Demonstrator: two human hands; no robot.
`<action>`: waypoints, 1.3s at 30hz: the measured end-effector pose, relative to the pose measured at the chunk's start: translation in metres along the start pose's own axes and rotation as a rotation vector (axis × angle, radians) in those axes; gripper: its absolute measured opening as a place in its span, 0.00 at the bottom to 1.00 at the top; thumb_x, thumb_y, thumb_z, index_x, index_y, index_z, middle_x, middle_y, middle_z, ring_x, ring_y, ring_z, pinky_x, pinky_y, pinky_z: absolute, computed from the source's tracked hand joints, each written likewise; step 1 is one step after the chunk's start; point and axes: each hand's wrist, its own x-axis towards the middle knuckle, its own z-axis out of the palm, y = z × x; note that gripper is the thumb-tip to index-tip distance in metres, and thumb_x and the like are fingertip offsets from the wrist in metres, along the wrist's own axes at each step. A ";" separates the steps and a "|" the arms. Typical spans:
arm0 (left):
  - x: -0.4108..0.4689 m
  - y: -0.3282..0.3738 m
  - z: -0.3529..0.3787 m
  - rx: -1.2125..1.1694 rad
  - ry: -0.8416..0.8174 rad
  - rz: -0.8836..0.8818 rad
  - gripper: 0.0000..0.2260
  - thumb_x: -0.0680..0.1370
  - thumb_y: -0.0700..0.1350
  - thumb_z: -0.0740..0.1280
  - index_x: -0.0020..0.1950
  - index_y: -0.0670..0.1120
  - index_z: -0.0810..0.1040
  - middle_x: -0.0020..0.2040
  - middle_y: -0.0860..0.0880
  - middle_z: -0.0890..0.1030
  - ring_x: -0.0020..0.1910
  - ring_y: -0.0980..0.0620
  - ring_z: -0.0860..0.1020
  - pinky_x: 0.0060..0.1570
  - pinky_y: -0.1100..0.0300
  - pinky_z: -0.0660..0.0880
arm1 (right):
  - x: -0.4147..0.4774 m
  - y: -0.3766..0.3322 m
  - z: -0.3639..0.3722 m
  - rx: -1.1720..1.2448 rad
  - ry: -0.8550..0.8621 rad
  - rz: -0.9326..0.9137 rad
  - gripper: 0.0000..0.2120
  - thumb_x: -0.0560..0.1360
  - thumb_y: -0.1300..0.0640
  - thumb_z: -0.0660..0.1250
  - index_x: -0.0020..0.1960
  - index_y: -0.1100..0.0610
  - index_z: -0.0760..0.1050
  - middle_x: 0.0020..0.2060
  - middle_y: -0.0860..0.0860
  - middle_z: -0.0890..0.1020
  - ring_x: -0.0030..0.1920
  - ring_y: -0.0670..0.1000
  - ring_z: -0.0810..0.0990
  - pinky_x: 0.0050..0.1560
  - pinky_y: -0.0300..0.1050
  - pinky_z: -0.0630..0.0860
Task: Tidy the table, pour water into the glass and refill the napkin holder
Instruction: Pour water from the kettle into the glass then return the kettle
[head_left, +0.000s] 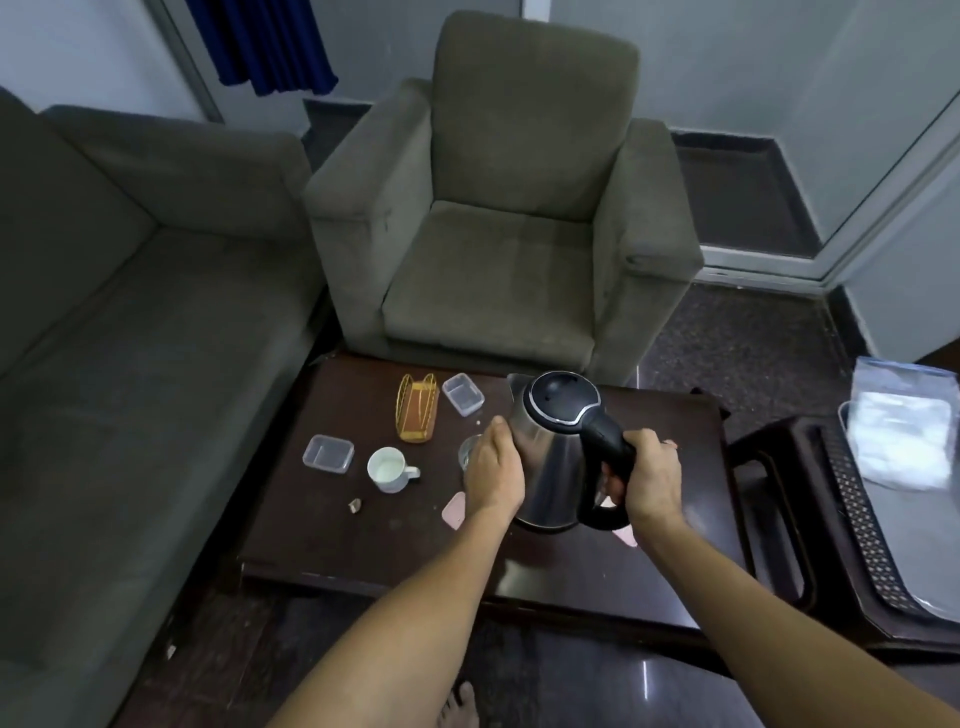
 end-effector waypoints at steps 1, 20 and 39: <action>0.000 -0.005 0.000 -0.011 -0.003 -0.031 0.26 0.87 0.56 0.47 0.73 0.44 0.75 0.73 0.41 0.76 0.73 0.40 0.71 0.70 0.51 0.64 | -0.001 0.007 0.002 -0.018 -0.003 0.015 0.19 0.65 0.44 0.61 0.23 0.56 0.74 0.22 0.58 0.76 0.21 0.54 0.69 0.27 0.46 0.66; -0.024 -0.119 0.035 -0.262 -0.072 -0.290 0.14 0.87 0.51 0.54 0.56 0.49 0.78 0.56 0.50 0.80 0.65 0.44 0.77 0.59 0.58 0.67 | 0.000 0.051 0.017 -0.346 -0.054 0.049 0.24 0.68 0.40 0.62 0.30 0.61 0.76 0.22 0.52 0.78 0.19 0.48 0.73 0.21 0.39 0.72; -0.017 -0.135 0.021 -0.175 -0.155 -0.322 0.19 0.86 0.48 0.53 0.74 0.47 0.73 0.74 0.45 0.75 0.73 0.44 0.71 0.71 0.57 0.64 | 0.008 0.037 0.065 -0.628 -0.036 0.120 0.34 0.64 0.29 0.57 0.37 0.60 0.83 0.35 0.54 0.86 0.30 0.58 0.85 0.37 0.50 0.84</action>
